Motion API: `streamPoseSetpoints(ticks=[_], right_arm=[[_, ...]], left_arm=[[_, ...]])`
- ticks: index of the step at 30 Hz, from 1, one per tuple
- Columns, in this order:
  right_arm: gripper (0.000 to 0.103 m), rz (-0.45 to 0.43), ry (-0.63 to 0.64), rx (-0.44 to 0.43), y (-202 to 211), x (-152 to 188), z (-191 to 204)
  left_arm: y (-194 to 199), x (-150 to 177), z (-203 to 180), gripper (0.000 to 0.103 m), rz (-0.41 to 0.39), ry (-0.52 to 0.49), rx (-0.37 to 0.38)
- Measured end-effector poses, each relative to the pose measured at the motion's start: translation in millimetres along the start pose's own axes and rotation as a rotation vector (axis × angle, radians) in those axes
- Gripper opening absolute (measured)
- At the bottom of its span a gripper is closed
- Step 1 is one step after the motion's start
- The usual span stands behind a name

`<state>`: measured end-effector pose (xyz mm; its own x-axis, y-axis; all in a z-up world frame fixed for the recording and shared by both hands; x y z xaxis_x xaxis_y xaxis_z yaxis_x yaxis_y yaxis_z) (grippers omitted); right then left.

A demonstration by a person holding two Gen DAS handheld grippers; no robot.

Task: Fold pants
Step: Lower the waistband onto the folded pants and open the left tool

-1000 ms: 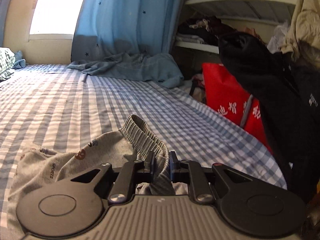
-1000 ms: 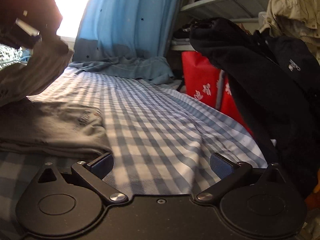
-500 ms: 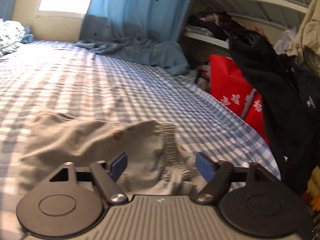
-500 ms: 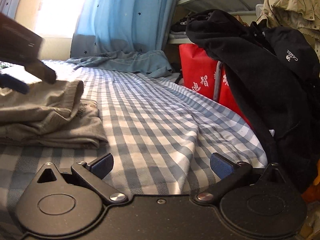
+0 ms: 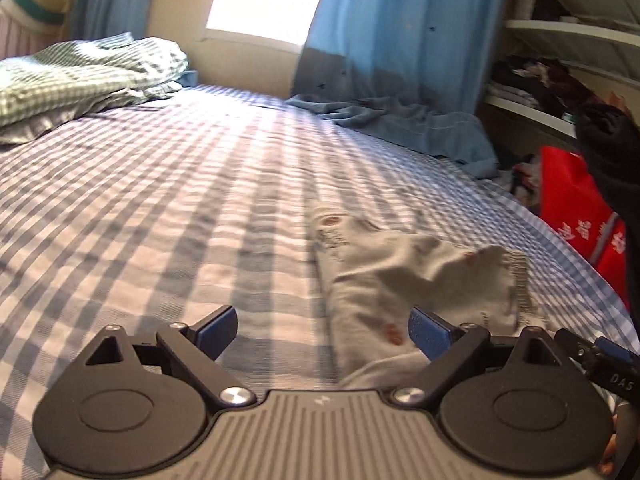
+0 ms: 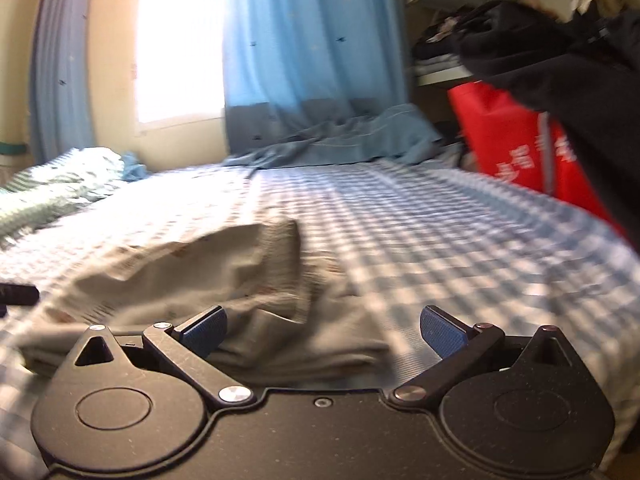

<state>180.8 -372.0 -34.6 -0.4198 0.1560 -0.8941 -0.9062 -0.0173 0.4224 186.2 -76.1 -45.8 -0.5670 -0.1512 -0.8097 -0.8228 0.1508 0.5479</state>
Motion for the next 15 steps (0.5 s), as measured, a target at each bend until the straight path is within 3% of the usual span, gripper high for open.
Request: streamPoseSetpoints(ticks=[5,11,15], right_arm=[[0.102,0.063,-0.074,-0.043,-19,-7,8],[0.082,0.143,-0.158,-0.066,-32,0,10],[0.064,0.169,-0.207,-0.088,-36,5,14]], left_arm=[[-7,1,10,0.095,0.024,0.04,0.007],[-13,22,9,0.095,0.082,0.032,0.018],[-12,29,8,0.095,0.093,0.024,0.016]])
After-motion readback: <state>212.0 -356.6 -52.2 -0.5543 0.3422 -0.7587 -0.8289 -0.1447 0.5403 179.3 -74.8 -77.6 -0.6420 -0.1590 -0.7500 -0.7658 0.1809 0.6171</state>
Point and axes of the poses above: each gripper's, at about its wrist camera, not at the fingertips, and y roughly against the way its jaws point, z to its left, x to its underside, the point moved 10 cm from there along -y, roughly the way its jaws point, and after that the axes turned 4 degrees about -y, right-handed, at the moved point
